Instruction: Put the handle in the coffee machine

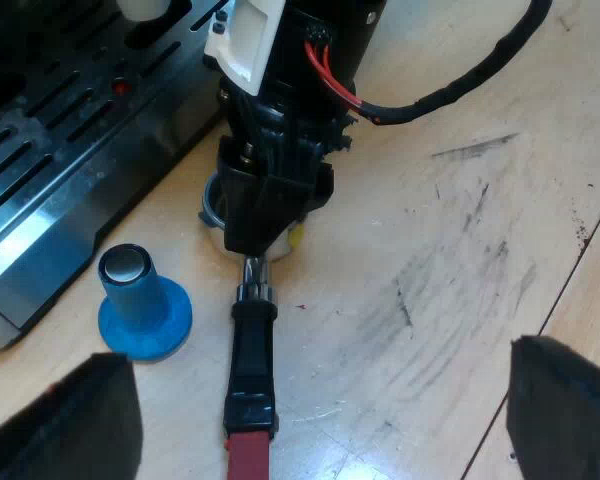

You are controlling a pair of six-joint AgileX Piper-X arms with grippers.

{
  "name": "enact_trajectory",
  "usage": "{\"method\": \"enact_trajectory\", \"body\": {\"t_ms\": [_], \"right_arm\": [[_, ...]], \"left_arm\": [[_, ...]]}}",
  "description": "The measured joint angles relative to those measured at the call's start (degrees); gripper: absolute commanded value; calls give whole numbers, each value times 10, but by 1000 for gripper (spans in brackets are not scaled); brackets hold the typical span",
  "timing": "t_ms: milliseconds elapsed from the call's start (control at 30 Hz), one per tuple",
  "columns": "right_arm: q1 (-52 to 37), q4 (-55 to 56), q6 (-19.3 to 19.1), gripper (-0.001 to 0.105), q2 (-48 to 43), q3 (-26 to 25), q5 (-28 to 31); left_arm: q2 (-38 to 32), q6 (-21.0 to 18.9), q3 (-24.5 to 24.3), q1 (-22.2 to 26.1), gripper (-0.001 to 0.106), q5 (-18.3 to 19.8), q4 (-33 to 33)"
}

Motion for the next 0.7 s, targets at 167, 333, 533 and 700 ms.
{"method": "enact_trajectory", "body": {"t_ms": [167,333,533,700], "right_arm": [[0,0,0,69,0,0,0],[0,0,0,69,0,0,-5],[1,0,0,69,0,0,-11],[8,0,0,69,0,0,-11]], "left_arm": [[0,0,0,0,76,0,0],[0,0,0,0,76,0,0],[0,0,0,0,76,0,0],[0,0,0,0,76,0,0]]}}
